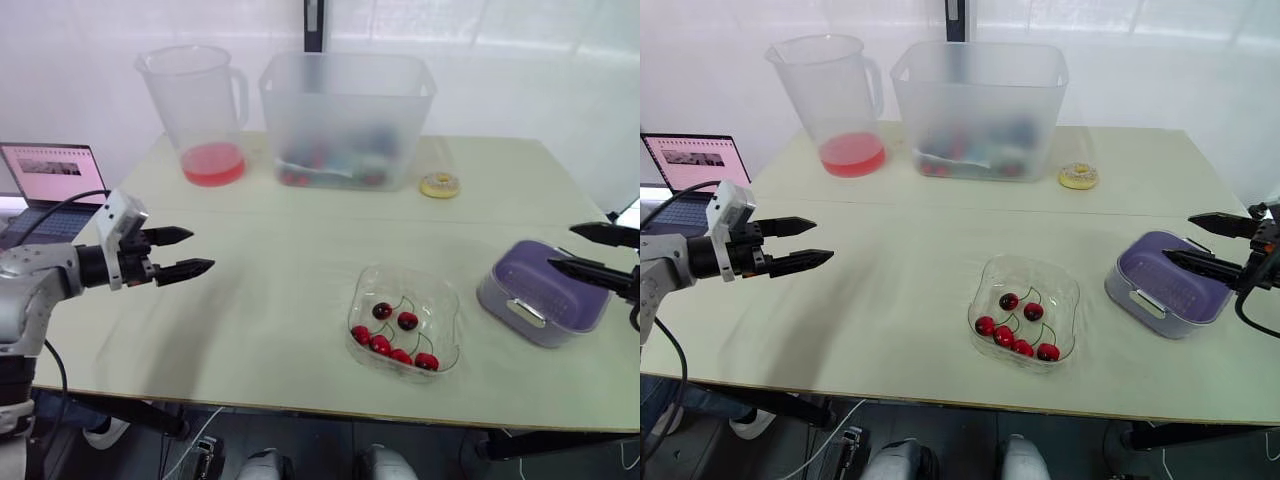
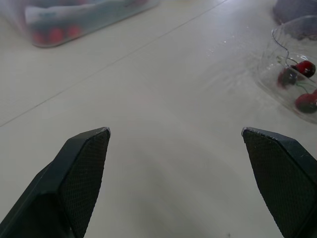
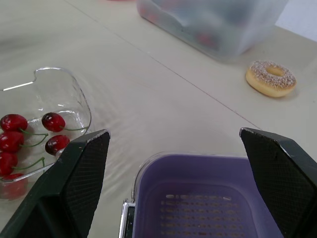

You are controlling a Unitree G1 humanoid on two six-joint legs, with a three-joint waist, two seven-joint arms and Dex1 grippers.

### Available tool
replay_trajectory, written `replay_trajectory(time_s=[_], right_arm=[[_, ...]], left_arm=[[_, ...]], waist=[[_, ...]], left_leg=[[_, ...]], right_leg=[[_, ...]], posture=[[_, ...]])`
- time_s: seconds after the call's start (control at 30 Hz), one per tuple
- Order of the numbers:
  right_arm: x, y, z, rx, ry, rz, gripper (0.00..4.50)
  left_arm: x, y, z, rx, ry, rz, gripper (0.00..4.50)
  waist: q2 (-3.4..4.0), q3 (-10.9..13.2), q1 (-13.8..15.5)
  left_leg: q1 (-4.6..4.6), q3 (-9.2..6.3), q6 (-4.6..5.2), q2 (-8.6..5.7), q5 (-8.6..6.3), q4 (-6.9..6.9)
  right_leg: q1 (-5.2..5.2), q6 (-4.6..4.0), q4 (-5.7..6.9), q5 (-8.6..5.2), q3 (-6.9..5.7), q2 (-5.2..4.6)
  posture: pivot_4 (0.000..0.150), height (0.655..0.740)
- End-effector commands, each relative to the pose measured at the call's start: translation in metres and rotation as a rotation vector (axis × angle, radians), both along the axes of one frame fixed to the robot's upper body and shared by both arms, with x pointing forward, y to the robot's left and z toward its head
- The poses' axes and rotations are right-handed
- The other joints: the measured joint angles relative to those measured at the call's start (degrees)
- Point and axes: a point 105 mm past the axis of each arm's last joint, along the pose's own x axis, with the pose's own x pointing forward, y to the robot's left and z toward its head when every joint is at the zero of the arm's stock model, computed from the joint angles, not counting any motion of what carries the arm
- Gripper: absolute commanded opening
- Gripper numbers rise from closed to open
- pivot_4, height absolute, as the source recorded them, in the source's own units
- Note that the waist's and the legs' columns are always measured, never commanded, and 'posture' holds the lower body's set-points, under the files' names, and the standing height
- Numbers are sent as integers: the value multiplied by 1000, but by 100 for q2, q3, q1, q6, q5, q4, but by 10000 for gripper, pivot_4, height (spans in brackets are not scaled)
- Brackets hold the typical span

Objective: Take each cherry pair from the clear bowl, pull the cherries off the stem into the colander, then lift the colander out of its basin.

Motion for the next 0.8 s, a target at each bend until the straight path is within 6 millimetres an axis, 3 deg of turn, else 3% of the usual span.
replay_trajectory(time_s=[0.03,0.5,0.63,0.8], right_arm=[[-1,3,12,-7,-51,20,44720],[-10,8,17,3,-25,-13,44720],[-23,30,20,79,98,24,44720],[-41,78,23,37,126,117,44720]], left_arm=[[1,4,19,-14,-79,10,45000],[14,-5,24,-53,-74,-27,45000],[21,-25,34,-63,-112,-113,45000],[16,-70,42,-89,-86,-311,45000]], waist=[[0,0,2],[0,0,14],[-1,-1,24],[-1,-1,21]], left_leg=[[0,0,0,0,0,0],[0,0,0,-2,0,2],[-1,-2,-1,-1,1,3],[-2,-5,-1,-2,1,5]], right_leg=[[0,0,0,0,0,0],[0,0,2,0,0,-1],[0,0,4,0,-2,1],[0,0,5,0,-1,1]], posture=[[1500,7078],[1500,7078],[1500,7078],[1500,7078]])
